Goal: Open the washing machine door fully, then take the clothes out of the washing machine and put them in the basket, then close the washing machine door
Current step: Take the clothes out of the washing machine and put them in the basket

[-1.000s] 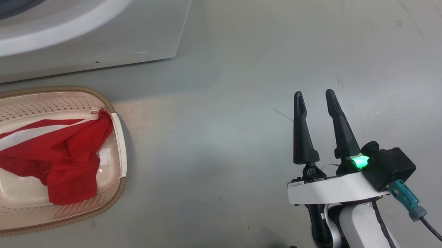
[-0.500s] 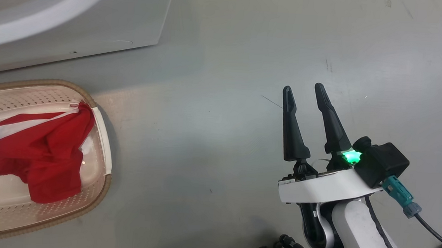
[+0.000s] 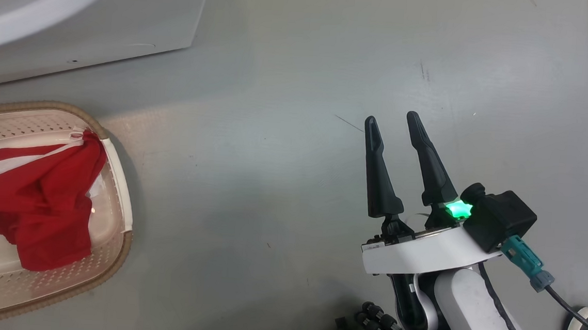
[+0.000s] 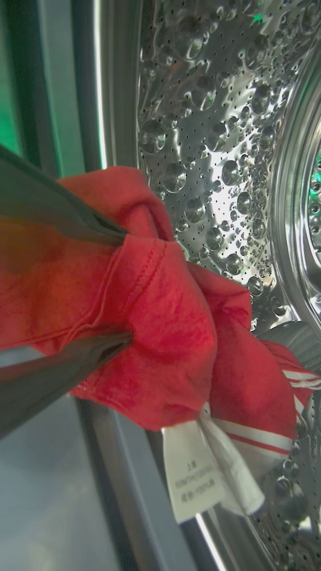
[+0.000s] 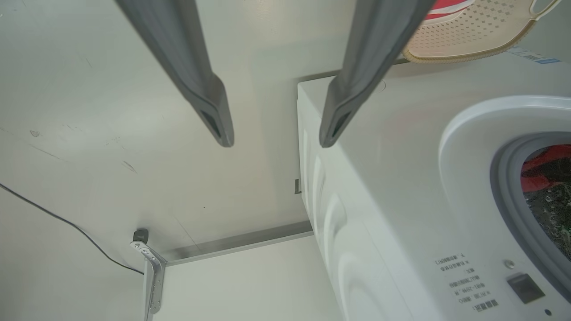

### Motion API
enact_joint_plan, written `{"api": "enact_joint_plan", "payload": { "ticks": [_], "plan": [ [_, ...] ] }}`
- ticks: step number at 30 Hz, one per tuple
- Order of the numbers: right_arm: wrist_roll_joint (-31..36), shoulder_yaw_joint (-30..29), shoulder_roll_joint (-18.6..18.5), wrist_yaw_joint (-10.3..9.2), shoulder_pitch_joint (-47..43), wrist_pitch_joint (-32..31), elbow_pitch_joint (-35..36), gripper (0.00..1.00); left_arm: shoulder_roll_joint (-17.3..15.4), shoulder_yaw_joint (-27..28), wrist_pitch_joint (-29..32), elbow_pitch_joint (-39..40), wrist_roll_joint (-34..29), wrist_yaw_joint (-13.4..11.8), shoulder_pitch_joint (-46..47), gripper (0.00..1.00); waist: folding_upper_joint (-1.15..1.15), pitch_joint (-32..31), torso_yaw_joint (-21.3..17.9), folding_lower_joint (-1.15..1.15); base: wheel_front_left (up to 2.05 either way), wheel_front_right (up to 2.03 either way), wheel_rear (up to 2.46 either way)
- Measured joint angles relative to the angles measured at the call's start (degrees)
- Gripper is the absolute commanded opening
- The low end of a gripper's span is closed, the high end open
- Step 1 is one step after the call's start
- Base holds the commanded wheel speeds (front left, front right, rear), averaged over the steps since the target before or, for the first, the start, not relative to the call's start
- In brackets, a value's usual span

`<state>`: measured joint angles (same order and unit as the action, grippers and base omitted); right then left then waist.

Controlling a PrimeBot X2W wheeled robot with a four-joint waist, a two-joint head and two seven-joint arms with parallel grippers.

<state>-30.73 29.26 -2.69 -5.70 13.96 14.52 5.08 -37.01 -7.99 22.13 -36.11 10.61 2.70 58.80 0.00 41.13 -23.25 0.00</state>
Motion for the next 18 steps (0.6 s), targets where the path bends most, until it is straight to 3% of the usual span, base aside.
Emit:
{"api": "enact_joint_plan", "payload": {
  "ticks": [9, 10, 11, 18],
  "plan": [
    [0.00, 0.54, 0.01, -0.09, 0.14, 0.00, 0.00, 1.00, -0.11, -0.16, 0.05, -1.69, -0.02, -0.13, 1.81, 1.00, 0.00, 0.60, -0.36, 0.00, 0.00, 0.00, 0.00],
    [0.00, 0.55, 0.02, -0.09, 0.25, 0.00, 0.00, 1.00, -0.09, -0.26, 0.05, -2.01, -0.02, -0.13, 2.25, 0.47, 0.00, 0.64, -0.37, 0.00, 0.00, 0.00, 0.00],
    [0.00, 0.56, 0.01, -0.10, 0.36, 0.00, 0.00, 1.00, -0.04, -0.36, 0.05, -2.30, -0.02, -0.13, 2.60, 0.02, 0.00, 0.67, -0.38, 0.00, 0.00, 0.00, 0.00],
    [-0.07, 0.67, 0.02, -0.51, 1.14, 0.00, -0.01, 1.00, 0.24, -1.25, -0.02, -3.63, -0.03, -0.04, 3.52, 0.00, 0.00, 0.67, -0.34, 0.00, 0.00, 0.00, 0.00]
  ]
}}
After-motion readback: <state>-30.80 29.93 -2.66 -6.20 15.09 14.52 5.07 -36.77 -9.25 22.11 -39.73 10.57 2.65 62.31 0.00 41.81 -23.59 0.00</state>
